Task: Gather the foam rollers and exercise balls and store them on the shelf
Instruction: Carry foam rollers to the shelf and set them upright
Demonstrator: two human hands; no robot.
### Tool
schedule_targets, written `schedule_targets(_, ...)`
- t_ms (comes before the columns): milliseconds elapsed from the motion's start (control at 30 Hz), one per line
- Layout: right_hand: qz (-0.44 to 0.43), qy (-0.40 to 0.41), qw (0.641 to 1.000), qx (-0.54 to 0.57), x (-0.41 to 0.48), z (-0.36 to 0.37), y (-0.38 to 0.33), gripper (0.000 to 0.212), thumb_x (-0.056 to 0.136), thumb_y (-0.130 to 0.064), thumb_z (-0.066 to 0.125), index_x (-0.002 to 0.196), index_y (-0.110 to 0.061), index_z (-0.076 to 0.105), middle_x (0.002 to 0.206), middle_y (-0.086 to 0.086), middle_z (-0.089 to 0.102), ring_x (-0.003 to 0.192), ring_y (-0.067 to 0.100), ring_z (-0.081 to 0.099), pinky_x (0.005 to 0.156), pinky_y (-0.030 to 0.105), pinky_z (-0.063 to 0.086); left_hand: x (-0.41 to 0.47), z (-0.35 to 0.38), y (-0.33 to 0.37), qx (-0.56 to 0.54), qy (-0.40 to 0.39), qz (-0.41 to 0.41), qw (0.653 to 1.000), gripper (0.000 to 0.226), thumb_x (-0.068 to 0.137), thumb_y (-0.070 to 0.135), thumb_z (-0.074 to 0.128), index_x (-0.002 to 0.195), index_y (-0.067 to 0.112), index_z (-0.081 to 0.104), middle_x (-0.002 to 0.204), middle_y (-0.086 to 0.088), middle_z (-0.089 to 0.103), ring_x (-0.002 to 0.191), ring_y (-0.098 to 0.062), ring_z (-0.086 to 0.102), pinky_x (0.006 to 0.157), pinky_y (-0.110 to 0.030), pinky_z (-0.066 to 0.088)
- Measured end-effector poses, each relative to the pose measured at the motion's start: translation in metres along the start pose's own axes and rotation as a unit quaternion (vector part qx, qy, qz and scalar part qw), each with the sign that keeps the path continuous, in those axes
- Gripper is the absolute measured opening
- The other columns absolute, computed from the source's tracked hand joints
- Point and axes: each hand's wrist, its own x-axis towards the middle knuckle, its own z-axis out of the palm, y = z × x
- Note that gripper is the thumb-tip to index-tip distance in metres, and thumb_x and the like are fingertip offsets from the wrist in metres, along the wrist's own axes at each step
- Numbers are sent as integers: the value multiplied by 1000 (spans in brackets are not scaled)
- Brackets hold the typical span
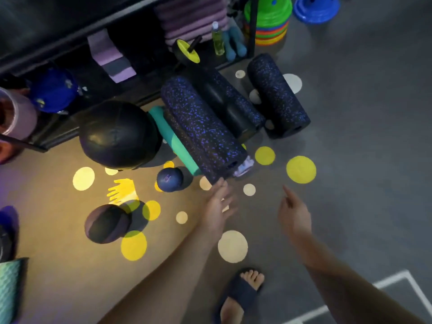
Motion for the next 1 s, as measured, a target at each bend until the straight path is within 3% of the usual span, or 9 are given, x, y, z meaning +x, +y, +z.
schedule_targets(133,97,35,995,17,-44,-42,117,46,102,-16,48,148,-18,52,146,11,57,135,32,52,111,35,38,-53,35,-76,111,-62,-80,989,35,104,39,53,137,29,56,122,-4,74,106,-22,72,88,-36,53)
schedule_targets(267,187,83,977,59,-98,-87,245,44,105,-16,44,149,-11,48,148,17,53,136,36,50,112,38,36,-103,82,-156,232,-99,-95,963,36,100,40,61,132,23,65,113,-6,78,91,-23,72,69,-30,49)
schedule_targets(400,261,125,950,119,-162,-136,380,46,107,-21,41,152,-11,42,147,21,52,134,40,50,109,41,37,-150,140,-247,249,-148,-93,953,40,105,44,47,130,18,65,100,-10,77,80,-22,69,70,-33,50)
schedule_targets(500,302,159,928,153,-223,-172,478,47,106,-22,43,152,-10,42,146,21,53,132,40,50,106,41,39,-187,173,-336,353,-201,-137,903,47,106,49,40,136,20,60,103,-9,74,82,-21,66,71,-34,49)
schedule_targets(633,376,205,880,204,-327,-194,602,53,103,-27,51,151,-7,42,151,18,49,137,36,47,112,41,36,-253,195,-457,495,-288,-186,799,49,103,56,41,136,24,61,112,-9,75,89,-22,70,77,-35,50)
schedule_targets(733,433,199,845,242,-396,-184,680,58,100,-36,56,149,-8,43,147,19,51,133,37,50,106,40,41,-300,201,-546,508,-304,-201,780,46,102,57,45,134,28,61,120,-11,75,97,-24,71,82,-39,52)
schedule_targets(867,443,197,835,258,-445,-148,756,67,94,-43,67,145,-5,45,142,19,53,131,35,50,101,39,42,-333,178,-674,520,-292,-233,768,45,102,51,51,137,23,57,122,-13,69,93,-25,69,81,-42,53)
schedule_targets(933,445,187,832,273,-447,-121,796,84,88,-52,71,149,-4,39,148,17,48,137,34,45,106,40,40,-329,159,-735,566,-300,-223,735,40,101,50,54,131,23,58,123,-10,68,88,-21,69,72,-38,54)
schedule_targets(1000,447,165,827,298,-438,-90,836,115,74,-67,76,156,-7,25,158,15,36,145,34,35,115,45,35,-314,135,-785,608,-310,-202,703,41,101,54,54,130,26,59,122,-4,70,92,-18,70,73,-36,54)
